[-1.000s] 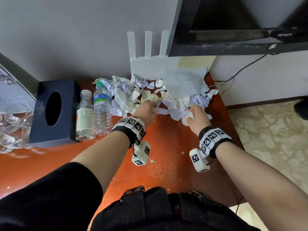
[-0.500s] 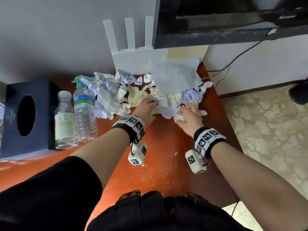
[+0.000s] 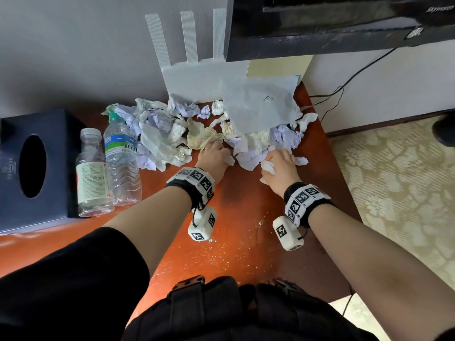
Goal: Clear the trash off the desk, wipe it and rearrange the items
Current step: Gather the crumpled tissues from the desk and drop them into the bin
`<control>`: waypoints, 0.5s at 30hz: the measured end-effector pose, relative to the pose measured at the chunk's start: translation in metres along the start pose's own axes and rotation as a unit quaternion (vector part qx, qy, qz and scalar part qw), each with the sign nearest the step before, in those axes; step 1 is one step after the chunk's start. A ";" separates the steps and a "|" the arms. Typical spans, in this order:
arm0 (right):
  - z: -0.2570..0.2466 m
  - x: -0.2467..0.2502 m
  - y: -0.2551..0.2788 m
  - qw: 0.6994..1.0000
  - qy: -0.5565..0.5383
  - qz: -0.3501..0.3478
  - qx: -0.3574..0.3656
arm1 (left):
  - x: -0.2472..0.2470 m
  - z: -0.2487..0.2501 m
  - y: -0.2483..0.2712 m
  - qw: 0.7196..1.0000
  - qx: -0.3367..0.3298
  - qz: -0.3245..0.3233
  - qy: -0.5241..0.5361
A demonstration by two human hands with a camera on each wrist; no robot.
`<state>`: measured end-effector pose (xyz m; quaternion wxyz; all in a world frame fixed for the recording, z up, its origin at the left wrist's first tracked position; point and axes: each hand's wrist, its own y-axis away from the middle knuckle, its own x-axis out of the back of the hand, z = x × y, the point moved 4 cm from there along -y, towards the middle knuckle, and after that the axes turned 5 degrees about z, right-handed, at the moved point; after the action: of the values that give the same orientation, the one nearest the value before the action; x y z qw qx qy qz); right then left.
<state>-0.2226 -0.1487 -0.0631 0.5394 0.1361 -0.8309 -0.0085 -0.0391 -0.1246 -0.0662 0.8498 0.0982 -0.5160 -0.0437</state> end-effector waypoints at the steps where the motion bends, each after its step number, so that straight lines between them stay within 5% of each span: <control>1: 0.000 0.001 0.000 1.000 -0.012 0.001 0.003 | 0.000 -0.001 0.000 1.000 0.001 -0.005 0.004; 15: -0.015 0.041 0.019 0.992 -0.118 0.038 -0.024 | 0.027 0.010 0.019 0.998 -0.001 0.040 0.054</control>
<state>-0.2288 -0.1378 -0.0165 0.4402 0.0895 -0.8931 -0.0242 -0.0361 -0.1119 -0.0337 0.8777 0.0792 -0.4726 -0.0043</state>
